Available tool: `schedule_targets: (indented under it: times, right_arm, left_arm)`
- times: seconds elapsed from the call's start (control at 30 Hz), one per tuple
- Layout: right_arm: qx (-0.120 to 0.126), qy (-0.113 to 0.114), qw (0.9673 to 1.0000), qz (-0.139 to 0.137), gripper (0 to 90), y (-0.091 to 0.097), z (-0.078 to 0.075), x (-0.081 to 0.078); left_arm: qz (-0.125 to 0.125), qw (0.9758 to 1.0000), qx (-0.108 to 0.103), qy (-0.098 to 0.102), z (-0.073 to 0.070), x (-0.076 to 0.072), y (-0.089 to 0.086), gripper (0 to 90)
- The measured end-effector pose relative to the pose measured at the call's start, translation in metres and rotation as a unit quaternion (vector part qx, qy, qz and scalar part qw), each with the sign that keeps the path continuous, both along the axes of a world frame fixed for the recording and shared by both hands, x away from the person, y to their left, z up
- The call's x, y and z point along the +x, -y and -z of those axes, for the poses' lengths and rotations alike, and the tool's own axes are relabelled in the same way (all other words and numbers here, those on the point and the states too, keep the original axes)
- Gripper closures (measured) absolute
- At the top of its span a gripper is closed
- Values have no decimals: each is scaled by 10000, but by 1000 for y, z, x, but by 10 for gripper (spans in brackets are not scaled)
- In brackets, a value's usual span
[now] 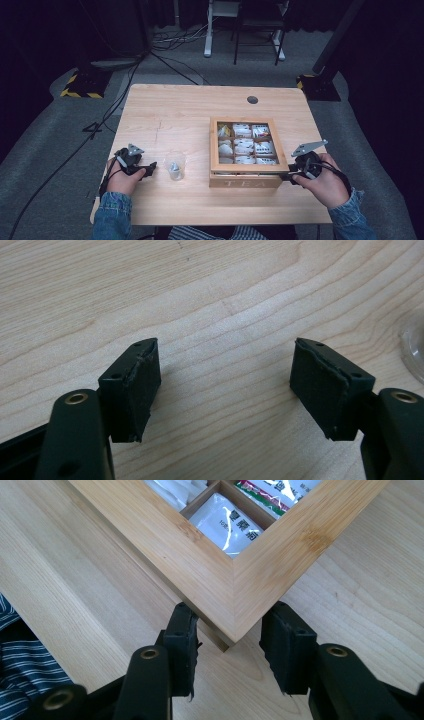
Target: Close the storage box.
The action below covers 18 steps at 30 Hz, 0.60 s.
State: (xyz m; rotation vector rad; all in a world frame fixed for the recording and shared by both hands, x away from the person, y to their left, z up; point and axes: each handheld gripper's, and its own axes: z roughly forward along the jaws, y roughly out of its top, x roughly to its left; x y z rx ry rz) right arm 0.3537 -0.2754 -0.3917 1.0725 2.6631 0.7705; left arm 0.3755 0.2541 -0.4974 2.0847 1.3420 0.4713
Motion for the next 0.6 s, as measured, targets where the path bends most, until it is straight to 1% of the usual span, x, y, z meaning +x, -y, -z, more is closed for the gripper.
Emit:
schedule_targets:
  times: [0.27, 0.5, 0.6]
  right_arm:
    - [-118, -131, 9998, -20, 588, -2, 4, 1]
    - [-182, -200, 9996, -22, 580, -2, 6, 1]
    - [-230, -287, 9993, -25, 577, -3, 7, 1]
  left_arm:
    - [-1, 10000, -6, -6, 0, 0, 0, 290]
    - [7, 10000, -4, -2, 0, 0, 0, 288]
    - [8, 10000, -7, -2, 0, 0, 0, 288]
